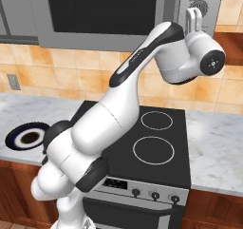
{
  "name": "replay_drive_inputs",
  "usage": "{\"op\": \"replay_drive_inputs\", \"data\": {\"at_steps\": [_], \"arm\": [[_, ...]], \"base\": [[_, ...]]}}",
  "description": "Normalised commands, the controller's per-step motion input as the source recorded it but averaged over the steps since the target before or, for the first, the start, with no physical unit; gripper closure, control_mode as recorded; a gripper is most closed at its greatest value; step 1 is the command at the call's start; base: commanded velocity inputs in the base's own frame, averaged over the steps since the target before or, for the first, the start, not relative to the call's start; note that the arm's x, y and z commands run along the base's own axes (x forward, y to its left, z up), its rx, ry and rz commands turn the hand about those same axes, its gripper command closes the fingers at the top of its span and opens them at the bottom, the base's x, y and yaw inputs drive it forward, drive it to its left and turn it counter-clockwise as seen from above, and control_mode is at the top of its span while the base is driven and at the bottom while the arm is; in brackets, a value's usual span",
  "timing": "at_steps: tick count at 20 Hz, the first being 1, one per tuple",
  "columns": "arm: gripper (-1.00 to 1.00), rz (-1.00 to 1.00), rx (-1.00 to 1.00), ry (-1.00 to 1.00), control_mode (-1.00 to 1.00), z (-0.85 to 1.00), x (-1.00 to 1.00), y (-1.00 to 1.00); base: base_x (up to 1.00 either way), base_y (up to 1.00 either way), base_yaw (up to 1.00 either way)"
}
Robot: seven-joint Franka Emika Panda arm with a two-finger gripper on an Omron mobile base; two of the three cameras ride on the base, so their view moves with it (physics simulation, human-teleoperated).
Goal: Pick the garlic from the counter and place it in the microwave. Then turn on the microwave.
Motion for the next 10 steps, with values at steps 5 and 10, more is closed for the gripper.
{"op": "replay_drive_inputs", "data": {"at_steps": [5, 10], "arm": [[1.0, 0.0, 0.03, 0.0, -1.0, 0.0, 0.12, -0.08], [1.0, 0.0, 0.03, 0.0, -1.0, 0.0, 0.12, -0.12]], "base": [[0.0, 0.0, 0.0], [0.0, 0.0, 0.0]]}}
